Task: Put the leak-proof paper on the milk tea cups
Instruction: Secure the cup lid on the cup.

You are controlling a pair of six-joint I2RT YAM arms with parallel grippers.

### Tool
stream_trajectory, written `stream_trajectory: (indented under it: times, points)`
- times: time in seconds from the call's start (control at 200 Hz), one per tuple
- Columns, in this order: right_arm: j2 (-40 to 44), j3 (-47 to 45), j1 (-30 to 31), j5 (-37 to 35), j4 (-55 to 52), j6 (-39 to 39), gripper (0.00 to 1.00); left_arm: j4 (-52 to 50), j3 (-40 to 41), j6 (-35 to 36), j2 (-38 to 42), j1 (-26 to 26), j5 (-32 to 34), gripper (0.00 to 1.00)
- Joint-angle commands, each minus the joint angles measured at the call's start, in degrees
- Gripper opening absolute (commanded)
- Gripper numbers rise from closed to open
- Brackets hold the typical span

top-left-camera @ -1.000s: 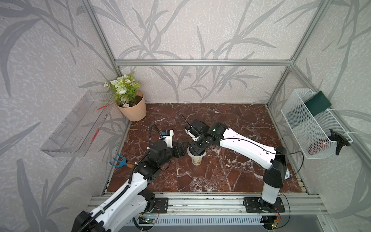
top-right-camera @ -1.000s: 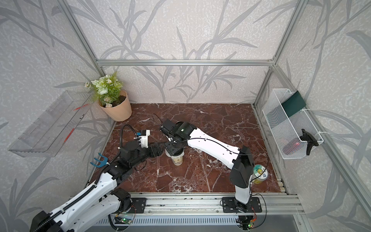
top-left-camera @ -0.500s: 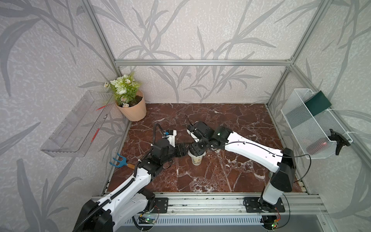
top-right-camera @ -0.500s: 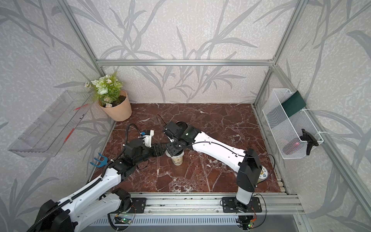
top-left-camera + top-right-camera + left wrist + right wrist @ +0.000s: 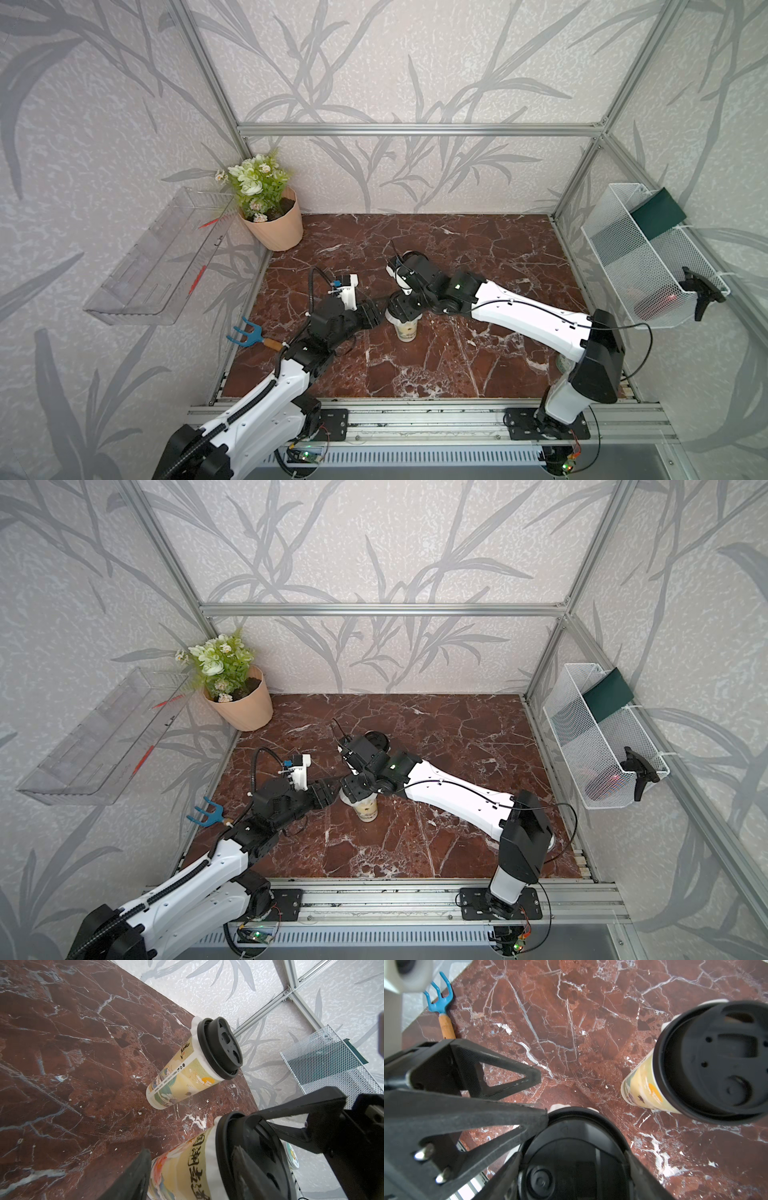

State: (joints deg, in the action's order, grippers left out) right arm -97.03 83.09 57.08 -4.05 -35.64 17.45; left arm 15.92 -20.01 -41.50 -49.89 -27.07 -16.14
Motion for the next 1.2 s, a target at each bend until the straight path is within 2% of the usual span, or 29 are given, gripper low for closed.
stream_trajectory:
  times: [0.0, 0.195, 0.275, 0.325, 0.59, 0.68, 0.815, 0.955, 1.195]
  points:
    - [-7.5, -9.4, 0.7, 4.4, -11.4, 3.2, 0.63, -6.3, 1.9, 0.8, -1.5, -0.4, -2.8, 0.62]
    - [-5.1, -13.5, 1.1, 4.2, -8.3, 2.5, 0.63, -9.4, -2.9, 2.6, 2.3, -0.5, -1.8, 0.62]
    - [-4.5, -14.7, 1.1, 3.7, -7.1, 1.9, 0.64, -11.1, -5.6, 3.5, 3.6, -0.5, -0.7, 0.66]
    - [-4.1, -15.2, 3.2, 2.9, -6.7, 1.8, 0.64, -12.0, -7.4, 4.1, 3.6, -0.5, -0.6, 0.68]
    - [-1.9, -19.6, 4.2, -0.4, -3.8, 1.3, 0.65, -13.2, -14.6, 7.7, -2.3, -0.5, -1.1, 0.75]
    - [-1.1, -22.0, 4.3, -0.8, -1.3, 1.2, 0.65, -13.4, -16.0, 8.7, -5.6, -0.5, -3.2, 0.75]
    - [1.0, -25.6, 4.6, -1.9, 2.3, 1.3, 0.65, -12.5, -15.5, 9.6, -9.2, -0.5, -7.3, 0.72]
    - [1.7, -29.6, 4.7, -2.8, 6.2, 2.1, 0.65, -10.6, -11.7, 8.6, -9.0, -0.6, -7.6, 0.69]
    - [1.3, -33.3, 5.4, -3.4, 11.3, 2.5, 0.66, -9.1, -7.8, 8.6, -7.7, -1.9, -8.2, 0.7]
